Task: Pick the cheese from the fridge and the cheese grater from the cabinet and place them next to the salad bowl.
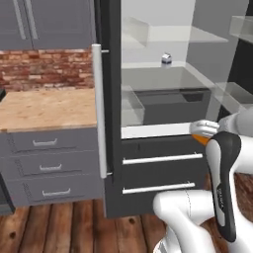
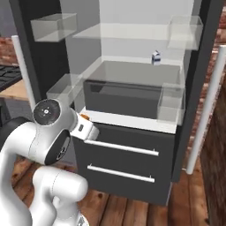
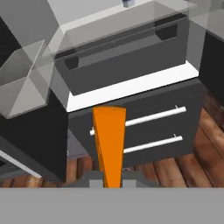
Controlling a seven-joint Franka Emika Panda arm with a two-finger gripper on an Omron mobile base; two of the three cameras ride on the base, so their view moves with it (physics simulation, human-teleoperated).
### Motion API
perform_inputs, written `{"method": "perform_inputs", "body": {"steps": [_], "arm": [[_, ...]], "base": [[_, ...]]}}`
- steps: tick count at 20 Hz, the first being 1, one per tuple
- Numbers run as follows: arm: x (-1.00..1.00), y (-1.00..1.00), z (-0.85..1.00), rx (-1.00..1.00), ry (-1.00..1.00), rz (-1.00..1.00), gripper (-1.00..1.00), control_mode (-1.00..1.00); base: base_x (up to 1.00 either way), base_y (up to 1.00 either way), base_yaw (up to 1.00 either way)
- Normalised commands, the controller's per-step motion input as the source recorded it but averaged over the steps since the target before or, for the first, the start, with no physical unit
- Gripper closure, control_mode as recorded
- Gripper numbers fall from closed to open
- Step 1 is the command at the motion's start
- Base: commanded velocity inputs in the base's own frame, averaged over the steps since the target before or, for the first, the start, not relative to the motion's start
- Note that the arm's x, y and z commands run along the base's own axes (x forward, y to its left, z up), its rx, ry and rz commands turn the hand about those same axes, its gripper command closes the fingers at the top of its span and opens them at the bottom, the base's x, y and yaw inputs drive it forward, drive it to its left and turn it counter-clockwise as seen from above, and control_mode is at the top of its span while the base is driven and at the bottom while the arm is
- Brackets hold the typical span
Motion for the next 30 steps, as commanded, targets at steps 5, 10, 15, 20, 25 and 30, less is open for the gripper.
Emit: {"method": "perform_inputs", "body": {"steps": [5, 10, 15, 20, 25, 30], "arm": [[0.0, 0.0, 0.0, 0.0, 0.0, 0.0, 1.0, 1.0], [0.0, 0.0, 0.0, 0.0, 0.0, 0.0, 1.0, 1.0], [0.0, 0.0, 0.0, 0.0, 0.0, 0.0, 1.0, 1.0], [0.0, 0.0, 0.0, 0.0, 0.0, 0.0, 1.0, 1.0], [0.0, 0.0, 0.0, 0.0, 0.0, 0.0, 1.0, 1.0], [0.0, 0.0, 0.0, 0.0, 0.0, 0.0, 1.0, 1.0]], "base": [[-0.37, 0.0, 0.82], [-0.26, 0.0, 0.93], [-0.11, 0.13, 0.89], [0.03, 0.3, 0.62], [0.54, 0.33, 0.29], [0.86, 0.22, 0.11]]}}
